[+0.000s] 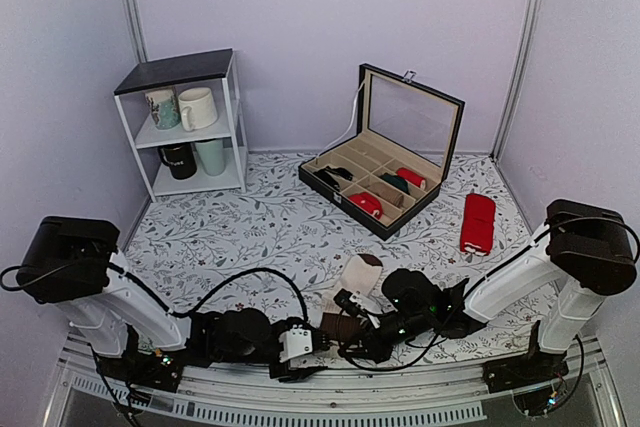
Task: Roll the socks
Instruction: Roll a pair of socks at the center of the board.
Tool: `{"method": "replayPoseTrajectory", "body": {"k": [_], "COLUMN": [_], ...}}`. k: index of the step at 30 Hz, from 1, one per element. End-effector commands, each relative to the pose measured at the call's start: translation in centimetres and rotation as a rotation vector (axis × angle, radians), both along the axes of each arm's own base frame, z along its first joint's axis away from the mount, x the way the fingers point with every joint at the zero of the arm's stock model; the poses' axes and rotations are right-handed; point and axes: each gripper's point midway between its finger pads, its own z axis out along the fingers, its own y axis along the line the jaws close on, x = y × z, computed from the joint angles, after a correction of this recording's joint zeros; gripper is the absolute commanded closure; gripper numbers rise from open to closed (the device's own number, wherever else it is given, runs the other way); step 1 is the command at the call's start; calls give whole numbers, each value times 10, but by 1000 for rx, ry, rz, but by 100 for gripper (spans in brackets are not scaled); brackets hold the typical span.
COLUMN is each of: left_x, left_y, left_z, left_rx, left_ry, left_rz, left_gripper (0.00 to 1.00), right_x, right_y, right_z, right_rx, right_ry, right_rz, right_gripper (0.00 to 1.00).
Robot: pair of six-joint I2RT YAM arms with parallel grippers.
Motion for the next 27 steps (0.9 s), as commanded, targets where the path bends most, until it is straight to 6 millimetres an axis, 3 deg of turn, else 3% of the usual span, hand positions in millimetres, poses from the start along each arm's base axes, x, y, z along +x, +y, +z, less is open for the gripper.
{"method": "replayPoseTrajectory", "body": {"k": [1, 7, 9, 16, 19, 23, 27], "left_x": [7, 11, 11, 5, 2, 0, 4], "left_y": [-8, -10, -10, -2, -3, -2, 6], "left_z": [7, -6, -8, -13, -14, -12, -15], "left_rx": [-18, 7, 11, 15, 18, 22, 58], "left_ry": [-12, 24, 37, 72, 83, 120, 206], "left_rz": [-1, 3, -3, -14, -24, -19, 60], "left_gripper": [30, 41, 53, 77, 100, 100, 100], "right_x": [-27, -27, -28, -29, -29, -24, -9], "right_y": [-55, -56, -56, -59, -58, -53, -39], "right_z": [-65, -66, -66, -67, -66, -58, -34], "right_rx": [-287, -287, -290, -292, -289, -260, -170], "right_ry": [124, 127, 131, 136, 137, 115, 23], "right_rz": [3, 4, 4, 2, -2, -12, -36], "right_gripper": [100, 100, 100, 100, 100, 96, 77]}}
